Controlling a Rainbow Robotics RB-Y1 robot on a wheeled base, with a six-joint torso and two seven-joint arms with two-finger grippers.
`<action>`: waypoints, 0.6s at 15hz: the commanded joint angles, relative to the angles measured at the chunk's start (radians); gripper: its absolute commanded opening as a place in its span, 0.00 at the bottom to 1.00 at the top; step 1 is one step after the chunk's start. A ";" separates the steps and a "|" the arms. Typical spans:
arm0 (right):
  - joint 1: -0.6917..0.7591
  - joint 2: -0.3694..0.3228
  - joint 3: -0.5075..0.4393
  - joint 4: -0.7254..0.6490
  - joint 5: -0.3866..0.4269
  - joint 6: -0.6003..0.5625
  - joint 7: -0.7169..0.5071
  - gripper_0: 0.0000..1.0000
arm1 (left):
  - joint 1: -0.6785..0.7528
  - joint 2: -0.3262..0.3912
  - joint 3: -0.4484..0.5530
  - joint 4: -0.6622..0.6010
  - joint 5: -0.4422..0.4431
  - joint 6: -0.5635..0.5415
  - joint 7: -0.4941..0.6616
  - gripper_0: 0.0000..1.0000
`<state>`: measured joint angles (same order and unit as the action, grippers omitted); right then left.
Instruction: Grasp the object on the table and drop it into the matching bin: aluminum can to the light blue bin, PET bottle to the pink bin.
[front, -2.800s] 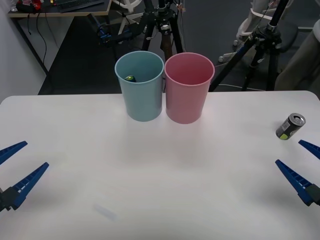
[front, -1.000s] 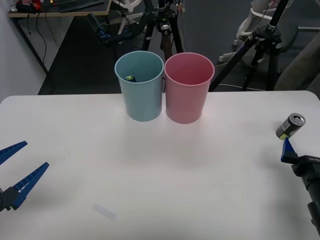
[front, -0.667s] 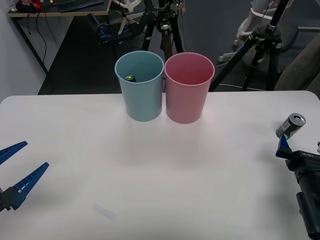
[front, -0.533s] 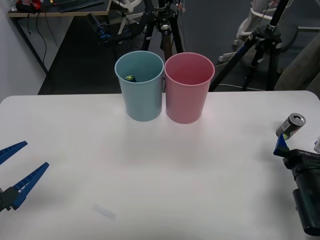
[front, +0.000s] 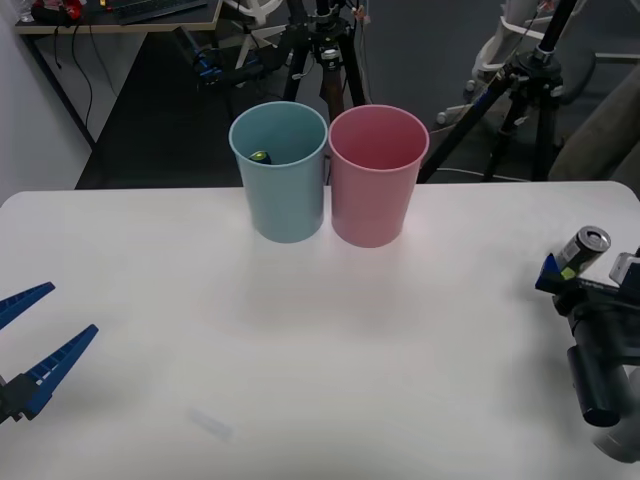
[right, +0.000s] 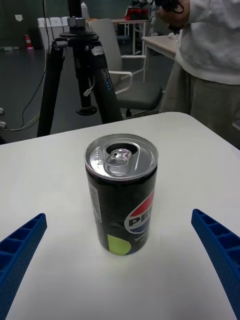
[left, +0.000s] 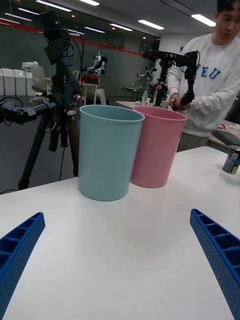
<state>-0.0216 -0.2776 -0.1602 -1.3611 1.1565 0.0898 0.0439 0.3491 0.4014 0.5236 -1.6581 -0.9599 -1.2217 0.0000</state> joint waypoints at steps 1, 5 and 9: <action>-0.055 0.000 -0.010 0.057 0.011 0.005 -0.007 1.00 | 0.000 0.000 0.000 0.000 0.000 0.000 0.000 1.00; -0.123 -0.002 -0.041 0.139 0.031 -0.004 -0.007 1.00 | 0.000 0.000 0.000 0.000 0.000 0.000 0.000 1.00; -0.172 -0.008 -0.061 0.205 0.040 -0.021 -0.007 1.00 | 0.000 0.000 0.000 0.000 0.000 0.000 0.000 1.00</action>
<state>-0.1860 -0.2820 -0.2194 -1.1663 1.1964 0.0721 0.0367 0.3491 0.4014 0.5236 -1.6581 -0.9599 -1.2217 0.0000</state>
